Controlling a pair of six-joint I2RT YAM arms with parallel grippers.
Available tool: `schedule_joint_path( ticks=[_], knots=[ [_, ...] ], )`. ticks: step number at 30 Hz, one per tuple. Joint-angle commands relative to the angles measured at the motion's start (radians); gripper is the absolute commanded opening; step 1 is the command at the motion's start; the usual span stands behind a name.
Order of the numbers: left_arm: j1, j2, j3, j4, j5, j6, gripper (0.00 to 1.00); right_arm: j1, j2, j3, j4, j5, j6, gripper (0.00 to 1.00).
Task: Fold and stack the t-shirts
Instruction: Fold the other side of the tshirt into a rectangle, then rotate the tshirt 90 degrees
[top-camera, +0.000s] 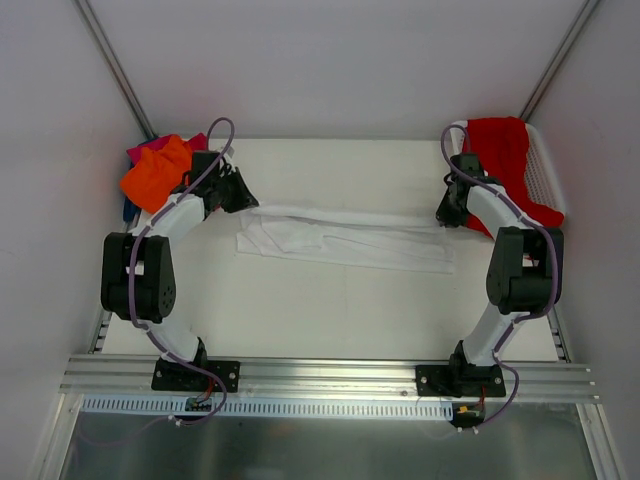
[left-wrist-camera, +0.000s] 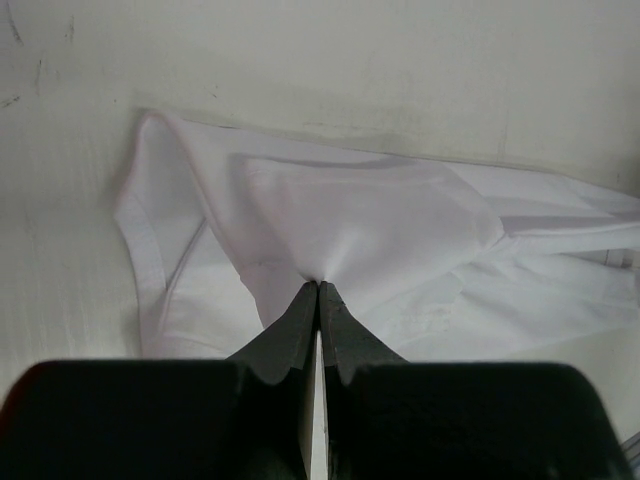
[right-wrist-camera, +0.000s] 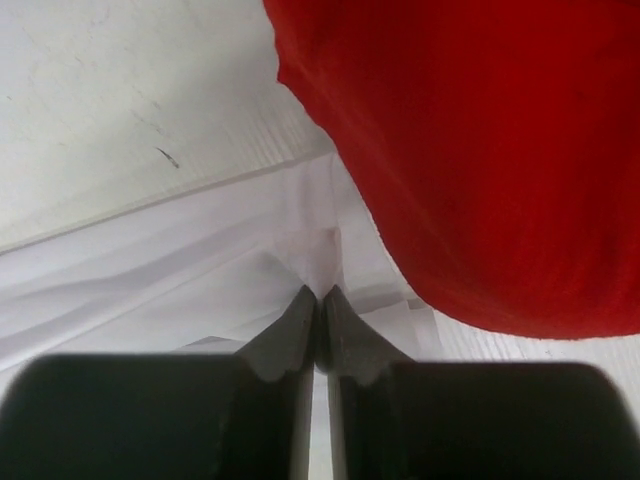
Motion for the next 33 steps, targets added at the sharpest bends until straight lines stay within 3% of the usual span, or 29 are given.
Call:
schedule_joint_path(
  ticks=[1, 2, 4, 5, 6, 12, 19, 23, 24, 25, 26, 27, 29, 30, 32, 33],
  knots=[
    [-0.015, -0.058, -0.031, 0.043, -0.038, 0.008, 0.0, 0.001, -0.035, -0.011, 0.004, 0.032, 0.005, 0.12],
    [-0.018, -0.053, -0.039, 0.041, -0.057, 0.008, 0.0, 0.003, -0.025, -0.015, 0.004, 0.031, 0.008, 0.25],
    [-0.02, -0.05, -0.064, 0.04, -0.081, -0.004, 0.57, 0.001, -0.018, -0.023, -0.01, 0.05, 0.021, 0.95],
    [-0.02, -0.053, -0.074, 0.041, -0.121, -0.012, 0.82, 0.003, -0.016, -0.028, -0.012, 0.052, 0.021, 1.0],
    [-0.023, -0.059, -0.086, 0.041, -0.144, -0.021, 0.99, 0.001, -0.018, -0.032, -0.013, 0.057, 0.021, 0.99],
    [-0.077, -0.2, -0.129, 0.04, -0.277, -0.05, 0.99, 0.009, -0.105, -0.057, -0.018, 0.077, 0.031, 1.0],
    [-0.227, -0.382, -0.169, 0.023, -0.397, -0.137, 0.99, 0.099, -0.231, -0.02, -0.026, 0.025, 0.021, 1.0],
    [-0.257, -0.429, -0.238, 0.026, -0.466, -0.252, 0.92, 0.179, -0.206, 0.038, -0.036, -0.002, 0.022, 1.0],
    [-0.264, -0.429, -0.259, 0.028, -0.489, -0.272, 0.84, 0.187, -0.196, 0.052, -0.023, -0.011, 0.019, 0.98],
    [-0.267, -0.417, -0.272, 0.028, -0.504, -0.283, 0.78, 0.194, -0.183, 0.057, -0.013, -0.024, 0.016, 0.9],
    [-0.268, -0.409, -0.281, 0.031, -0.517, -0.294, 0.7, 0.202, -0.159, 0.06, -0.004, -0.029, 0.016, 0.57],
    [-0.268, -0.4, -0.299, 0.031, -0.521, -0.32, 0.51, 0.207, -0.147, 0.058, 0.02, -0.029, 0.018, 0.35],
    [-0.268, -0.373, -0.315, 0.032, -0.534, -0.352, 0.26, 0.21, -0.096, 0.064, 0.037, -0.034, 0.024, 0.0],
    [-0.268, -0.35, -0.324, 0.034, -0.547, -0.384, 0.1, 0.211, -0.076, 0.075, 0.045, -0.038, 0.027, 0.01],
    [-0.27, -0.322, -0.327, 0.032, -0.557, -0.41, 0.0, 0.211, -0.032, 0.093, 0.048, -0.041, 0.021, 0.01],
    [-0.27, -0.308, -0.325, 0.035, -0.557, -0.432, 0.0, 0.21, 0.013, 0.104, 0.039, -0.041, 0.019, 0.0]
  ],
)
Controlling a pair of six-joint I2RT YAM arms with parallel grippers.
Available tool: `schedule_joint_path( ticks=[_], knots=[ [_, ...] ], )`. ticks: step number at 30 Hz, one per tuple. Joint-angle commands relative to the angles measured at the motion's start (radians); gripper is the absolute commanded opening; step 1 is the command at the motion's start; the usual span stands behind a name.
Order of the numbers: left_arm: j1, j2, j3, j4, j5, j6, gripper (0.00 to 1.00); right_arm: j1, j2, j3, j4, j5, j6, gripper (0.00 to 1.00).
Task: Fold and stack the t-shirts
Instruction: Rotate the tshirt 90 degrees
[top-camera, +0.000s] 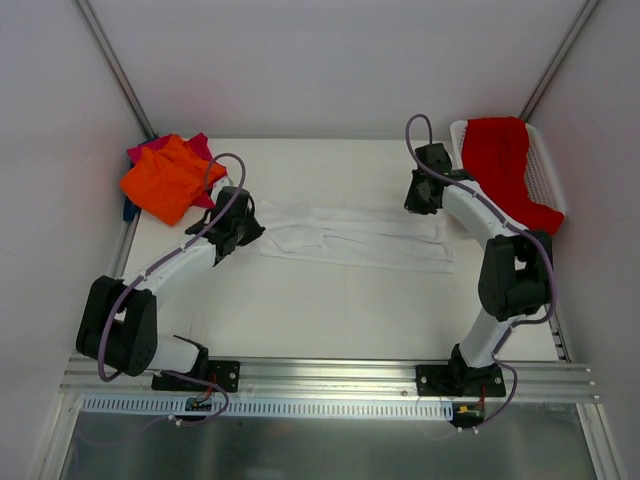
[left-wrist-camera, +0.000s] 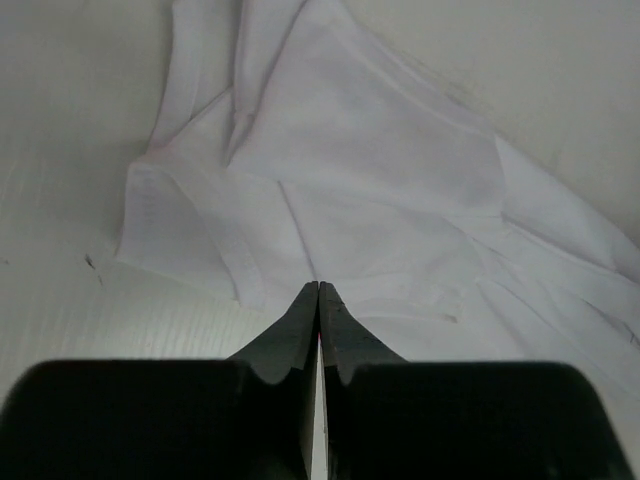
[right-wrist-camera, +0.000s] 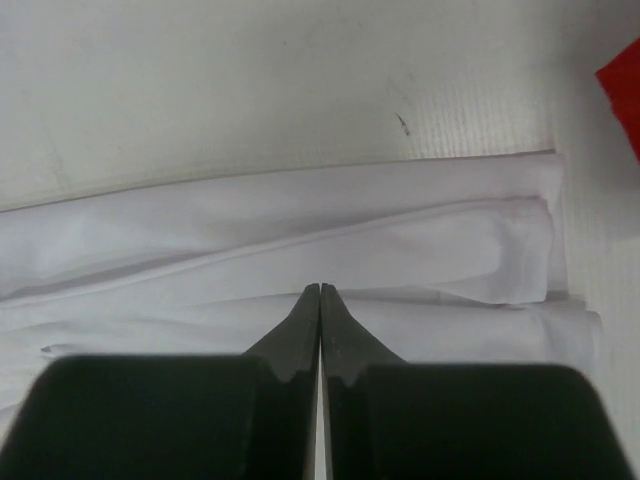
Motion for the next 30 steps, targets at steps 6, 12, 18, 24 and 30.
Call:
schedule_joint_path(
  ticks=[6, 12, 18, 24, 30],
  knots=[
    [-0.009, 0.152, 0.013, 0.026, -0.024, -0.171, 0.0, -0.009, 0.177, 0.09, 0.011, -0.016, -0.006, 0.0],
    [-0.009, 0.227, 0.037, 0.026, -0.003, -0.181, 0.0, -0.038, 0.235, 0.084, 0.012, -0.066, 0.005, 0.01],
    [-0.01, 0.281, 0.04, 0.001, 0.005, -0.232, 0.0, -0.048, 0.22, 0.018, 0.046, -0.077, 0.011, 0.01],
    [-0.009, 0.379, 0.109, -0.017, 0.01, -0.237, 0.0, -0.058, 0.163, -0.043, 0.052, -0.101, 0.017, 0.01],
    [0.012, 0.477, 0.253, -0.071, 0.028, -0.186, 0.0, -0.037, 0.01, -0.281, 0.179, -0.222, 0.08, 0.01]
  ],
)
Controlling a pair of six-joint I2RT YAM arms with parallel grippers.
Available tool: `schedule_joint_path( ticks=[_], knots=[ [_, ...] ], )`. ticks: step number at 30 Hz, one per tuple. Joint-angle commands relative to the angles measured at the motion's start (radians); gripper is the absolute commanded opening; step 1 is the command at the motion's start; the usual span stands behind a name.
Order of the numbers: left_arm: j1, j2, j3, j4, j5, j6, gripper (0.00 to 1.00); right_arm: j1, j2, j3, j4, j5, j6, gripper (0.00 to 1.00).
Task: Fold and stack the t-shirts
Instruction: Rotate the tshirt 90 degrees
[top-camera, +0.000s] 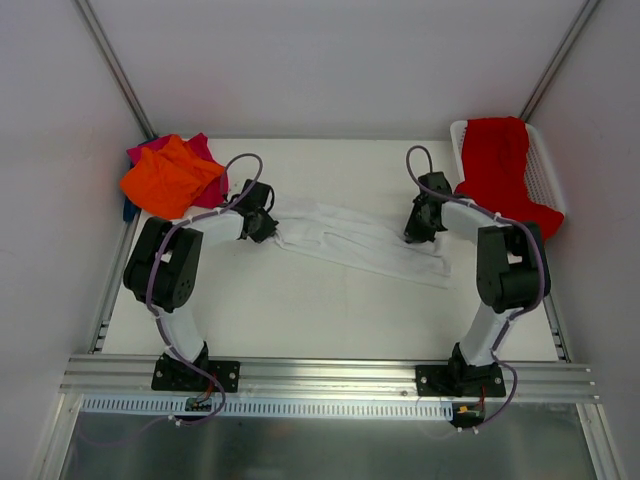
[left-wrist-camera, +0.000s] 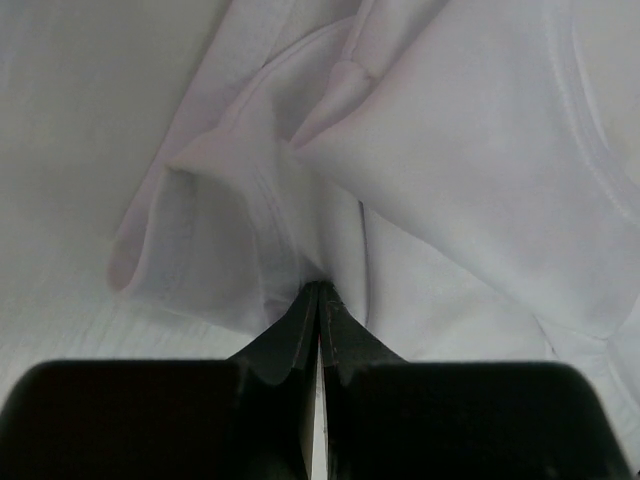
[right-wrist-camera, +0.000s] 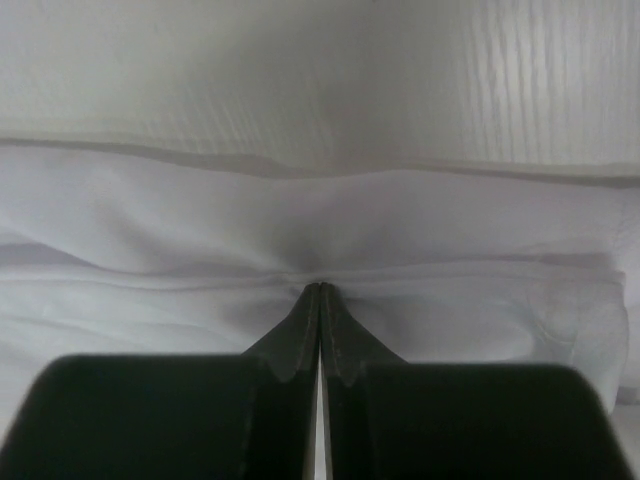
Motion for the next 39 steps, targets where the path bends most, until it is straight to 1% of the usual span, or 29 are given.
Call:
schedule_joint_path(
  ticks=[1, 2, 5, 9, 11, 12, 13, 14, 16, 17, 19, 20, 21, 22, 23, 24, 25, 26, 27, 28, 29, 31, 32, 33, 34, 35, 36, 37, 39],
  knots=[
    [0.027, 0.063, 0.078, -0.062, 0.038, 0.034, 0.0, 0.034, -0.126, -0.121, 0.053, -0.092, 0.058, 0.01],
    [0.033, 0.074, 0.094, -0.062, 0.044, 0.047, 0.0, 0.045, -0.141, -0.163, 0.062, -0.097, 0.063, 0.01],
    [0.073, 0.129, 0.169, -0.072, 0.079, 0.073, 0.0, 0.1, -0.201, -0.212, 0.067, -0.111, 0.077, 0.01],
    [0.114, 0.213, 0.307, -0.078, 0.13, 0.107, 0.0, 0.178, -0.264, -0.292, 0.073, -0.132, 0.109, 0.0],
    [0.128, 0.269, 0.354, -0.079, 0.161, 0.116, 0.0, 0.226, -0.296, -0.312, 0.079, -0.137, 0.129, 0.01],
    [0.142, 0.314, 0.411, -0.081, 0.19, 0.122, 0.0, 0.241, -0.308, -0.332, 0.083, -0.137, 0.144, 0.01],
    [0.146, 0.341, 0.443, -0.082, 0.216, 0.131, 0.02, 0.27, -0.316, -0.339, 0.083, -0.137, 0.152, 0.0],
    [0.151, 0.371, 0.519, -0.09, 0.242, 0.148, 0.04, 0.284, -0.333, -0.346, 0.082, -0.134, 0.159, 0.01],
    [0.165, 0.463, 0.6, -0.104, 0.309, 0.156, 0.08, 0.327, -0.348, -0.359, 0.079, -0.128, 0.175, 0.01],
    [0.168, 0.496, 0.679, -0.121, 0.332, 0.154, 0.09, 0.341, -0.357, -0.359, 0.074, -0.12, 0.181, 0.0],
    [0.172, 0.571, 0.747, -0.127, 0.388, 0.147, 0.12, 0.39, -0.365, -0.356, 0.065, -0.109, 0.195, 0.01],
    [0.174, 0.6, 0.822, -0.131, 0.401, 0.142, 0.14, 0.405, -0.368, -0.352, 0.057, -0.096, 0.199, 0.01],
    [0.172, 0.65, 0.863, -0.131, 0.443, 0.14, 0.14, 0.422, -0.37, -0.347, 0.05, -0.091, 0.205, 0.0],
    [0.172, 0.675, 0.902, -0.131, 0.463, 0.136, 0.17, 0.45, -0.37, -0.346, 0.047, -0.086, 0.216, 0.01],
    [0.172, 0.73, 0.989, -0.133, 0.487, 0.127, 0.19, 0.462, -0.37, -0.343, 0.045, -0.082, 0.222, 0.0],
    [0.172, 0.763, 1.041, -0.133, 0.512, 0.124, 0.21, 0.474, -0.368, -0.341, 0.042, -0.079, 0.227, 0.01],
    [0.171, 0.793, 1.15, -0.133, 0.562, 0.124, 0.25, 0.497, -0.365, -0.338, 0.037, -0.076, 0.238, 0.01],
    [0.169, 0.83, 1.208, -0.131, 0.584, 0.125, 0.29, 0.507, -0.365, -0.338, 0.034, -0.073, 0.244, 0.0],
    [0.168, 0.905, 1.273, -0.131, 0.611, 0.127, 0.32, 0.533, -0.364, -0.339, 0.034, -0.067, 0.248, 0.01],
    [0.166, 0.942, 1.399, -0.13, 0.66, 0.127, 0.37, 0.546, -0.362, -0.339, 0.033, -0.059, 0.257, 0.0],
    [0.163, 1.008, 1.451, -0.131, 0.675, 0.122, 0.43, 0.56, -0.361, -0.338, 0.031, -0.045, 0.265, 0.01],
    [0.159, 1.056, 1.543, -0.063, 0.722, 0.098, 0.55, 0.603, -0.345, -0.336, 0.031, -0.034, 0.274, 0.01],
    [0.156, 1.068, 1.53, 0.015, 0.754, 0.082, 0.72, 0.619, -0.338, -0.33, 0.031, -0.024, 0.284, 0.01],
    [0.154, 1.067, 1.498, 0.239, 0.789, 0.061, 0.82, 0.644, -0.33, -0.326, 0.031, -0.019, 0.287, 0.0],
    [0.154, 1.062, 1.437, 0.349, 0.822, 0.012, 0.91, 0.658, -0.313, -0.323, 0.03, -0.017, 0.29, 0.01],
    [0.154, 1.053, 1.421, 0.438, 0.869, -0.01, 0.99, 0.669, -0.307, -0.318, 0.03, 0.013, 0.291, 0.01],
    [0.156, 1.05, 1.418, 0.501, 0.889, -0.024, 0.99, 0.692, -0.301, -0.307, 0.022, 0.027, 0.291, 0.01],
    [0.156, 1.042, 1.413, 0.61, 0.912, -0.054, 0.99, 0.704, -0.296, -0.303, 0.019, 0.041, 0.291, 0.0],
    [0.16, 0.993, 1.393, 0.727, 0.978, -0.105, 0.99, 0.724, -0.285, -0.295, 0.013, 0.065, 0.291, 0.01]
  ],
)
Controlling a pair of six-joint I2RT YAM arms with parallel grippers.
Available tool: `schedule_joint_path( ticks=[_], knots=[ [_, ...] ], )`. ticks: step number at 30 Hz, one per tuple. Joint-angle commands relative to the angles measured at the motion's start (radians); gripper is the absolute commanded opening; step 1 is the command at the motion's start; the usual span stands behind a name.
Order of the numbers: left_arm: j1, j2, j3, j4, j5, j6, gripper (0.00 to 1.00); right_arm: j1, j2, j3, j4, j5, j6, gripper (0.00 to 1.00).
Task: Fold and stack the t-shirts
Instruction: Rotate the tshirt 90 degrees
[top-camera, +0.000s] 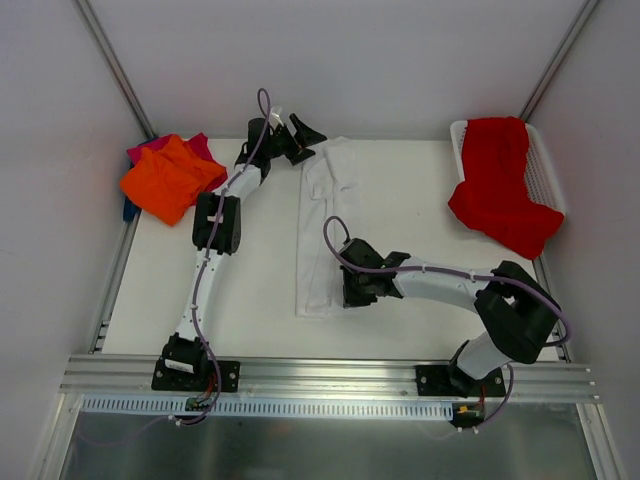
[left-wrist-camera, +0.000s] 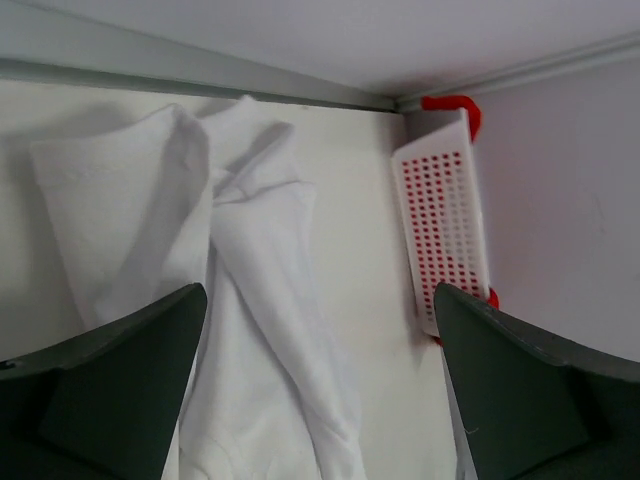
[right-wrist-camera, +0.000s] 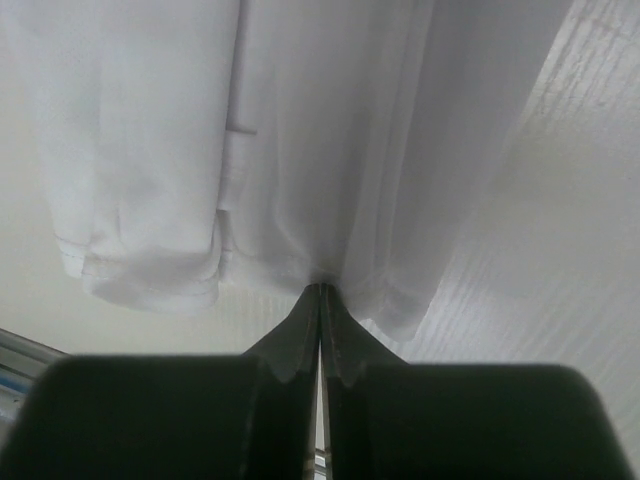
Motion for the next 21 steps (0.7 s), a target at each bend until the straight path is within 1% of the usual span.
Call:
schedule_joint_path(
  ticks=[1, 2, 3, 4, 6, 7, 8, 9, 10, 11, 12, 13, 14, 15, 16, 17, 18, 19, 20, 21],
  knots=[
    [0.0, -0.075, -0.063, 0.463, 0.162, -0.143, 0.99, 0.031, 0.015, 0.045, -0.029, 0.072, 0.025, 0.0],
    [0.002, -0.154, -0.094, 0.511, 0.175, -0.161, 0.99, 0.034, 0.015, 0.046, -0.029, 0.08, 0.024, 0.01],
    [0.008, -0.202, -0.13, 0.542, 0.175, -0.169, 0.99, 0.04, 0.013, 0.048, -0.029, 0.083, 0.019, 0.01],
    [0.011, -0.298, -0.195, 0.545, 0.17, -0.159, 0.99, 0.043, 0.013, 0.052, -0.029, 0.089, 0.015, 0.01],
    [0.026, -0.392, -0.246, 0.52, 0.167, -0.119, 0.99, 0.055, 0.004, 0.058, -0.036, 0.1, 0.006, 0.01],
    [0.032, -0.438, -0.305, 0.513, 0.169, -0.112, 0.99, 0.061, -0.002, 0.06, -0.036, 0.108, 0.002, 0.01],
    [0.039, -0.537, -0.344, 0.51, 0.167, -0.106, 0.99, 0.066, -0.008, 0.06, -0.036, 0.124, -0.002, 0.0],
    [0.045, -0.594, -0.396, 0.515, 0.161, -0.091, 0.99, 0.077, -0.023, 0.061, -0.041, 0.132, -0.005, 0.0],
    [0.063, -0.651, -0.527, 0.518, 0.147, -0.077, 0.99, 0.08, -0.031, 0.063, -0.043, 0.144, -0.013, 0.0],
    [0.071, -0.784, -0.609, 0.532, 0.126, -0.06, 0.99, 0.086, -0.04, 0.064, -0.052, 0.152, -0.017, 0.01],
    [0.083, -0.86, -0.789, 0.541, 0.089, -0.01, 0.99, 0.087, -0.063, 0.067, -0.061, 0.161, -0.022, 0.01],
    [0.086, -1.002, -0.877, 0.535, 0.066, 0.022, 0.99, 0.087, -0.077, 0.075, -0.07, 0.184, -0.034, 0.12],
    [0.086, -1.071, -0.955, 0.504, 0.04, 0.064, 0.99, 0.087, -0.094, 0.08, -0.094, 0.2, -0.042, 0.25],
    [0.085, -1.146, -1.105, 0.398, -0.022, 0.152, 0.99, 0.087, -0.132, 0.084, -0.107, 0.218, -0.053, 0.4],
    [0.071, -1.213, -1.181, 0.341, -0.057, 0.195, 0.99, 0.087, -0.155, 0.087, -0.122, 0.273, -0.068, 0.6],
    [0.06, -1.348, -1.247, 0.278, -0.101, 0.272, 0.99, 0.086, -0.18, 0.084, -0.15, 0.304, -0.074, 0.98],
    [0.046, -1.417, -1.38, 0.171, -0.15, 0.306, 0.99, 0.087, -0.206, 0.083, -0.159, 0.328, -0.083, 1.0],
    [0.019, -1.534, -1.443, 0.123, -0.239, 0.335, 0.99, 0.086, -0.256, 0.078, -0.168, 0.376, -0.103, 1.0],
    [0.005, -1.585, -1.5, 0.078, -0.293, 0.37, 0.99, 0.081, -0.282, 0.062, -0.174, 0.39, -0.113, 1.0],
    [-0.007, -1.635, -1.601, -0.003, -0.343, 0.375, 0.99, 0.072, -0.328, 0.051, -0.174, 0.391, -0.117, 0.99]
  ],
)
